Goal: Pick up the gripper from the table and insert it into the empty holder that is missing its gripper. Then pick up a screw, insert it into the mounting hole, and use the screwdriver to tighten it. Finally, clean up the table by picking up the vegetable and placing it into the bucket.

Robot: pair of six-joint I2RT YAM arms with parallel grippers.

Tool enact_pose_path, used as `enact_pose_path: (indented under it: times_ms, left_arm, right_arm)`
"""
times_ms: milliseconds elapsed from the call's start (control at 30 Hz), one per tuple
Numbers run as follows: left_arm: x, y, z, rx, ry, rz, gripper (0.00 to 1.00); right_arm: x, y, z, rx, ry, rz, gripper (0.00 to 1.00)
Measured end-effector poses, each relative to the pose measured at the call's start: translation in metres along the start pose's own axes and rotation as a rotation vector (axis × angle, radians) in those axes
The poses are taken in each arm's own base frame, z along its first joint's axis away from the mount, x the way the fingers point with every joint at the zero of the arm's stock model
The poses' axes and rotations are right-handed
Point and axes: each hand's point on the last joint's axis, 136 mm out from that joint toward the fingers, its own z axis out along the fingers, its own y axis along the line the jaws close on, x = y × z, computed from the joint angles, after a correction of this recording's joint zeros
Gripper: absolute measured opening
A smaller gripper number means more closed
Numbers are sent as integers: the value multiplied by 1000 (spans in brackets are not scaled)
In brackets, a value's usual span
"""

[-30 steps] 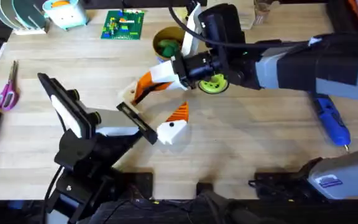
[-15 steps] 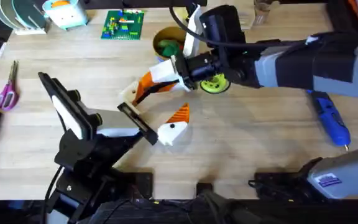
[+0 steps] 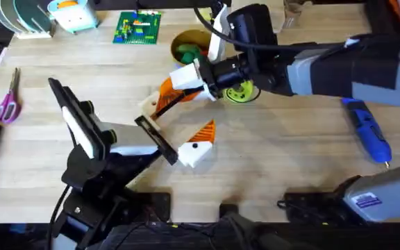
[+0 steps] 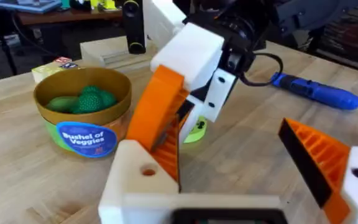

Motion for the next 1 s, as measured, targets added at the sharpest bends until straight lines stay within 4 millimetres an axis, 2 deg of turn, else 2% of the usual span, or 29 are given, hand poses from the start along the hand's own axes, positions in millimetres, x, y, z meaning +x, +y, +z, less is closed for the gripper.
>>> enact_pose_path:
  times_ms: [467,633,800,900,933,967,1000]
  left_arm:
    - [0,-5,0,26,1,5,993]
    - [1,-19,0,104,4,25,993]
    - [1,-24,-1,130,5,30,992]
    - [1,-25,-1,135,5,33,992]
    - [1,-25,-1,136,5,33,994]
    - [1,-25,-1,138,5,34,993]
    - [1,-25,-1,138,5,33,993]
  right_arm:
    - [-5,-2,-5,-1,-13,4,494]
    - [-18,-11,-17,21,-61,16,495]
    - [-29,-19,-30,37,-106,28,515]
    - [-35,-23,-37,44,-127,30,665]
    - [-36,-24,-39,46,-132,26,747]
    - [-45,-32,-52,64,-164,-16,977]
    - [-48,-36,-58,76,-177,-24,981]
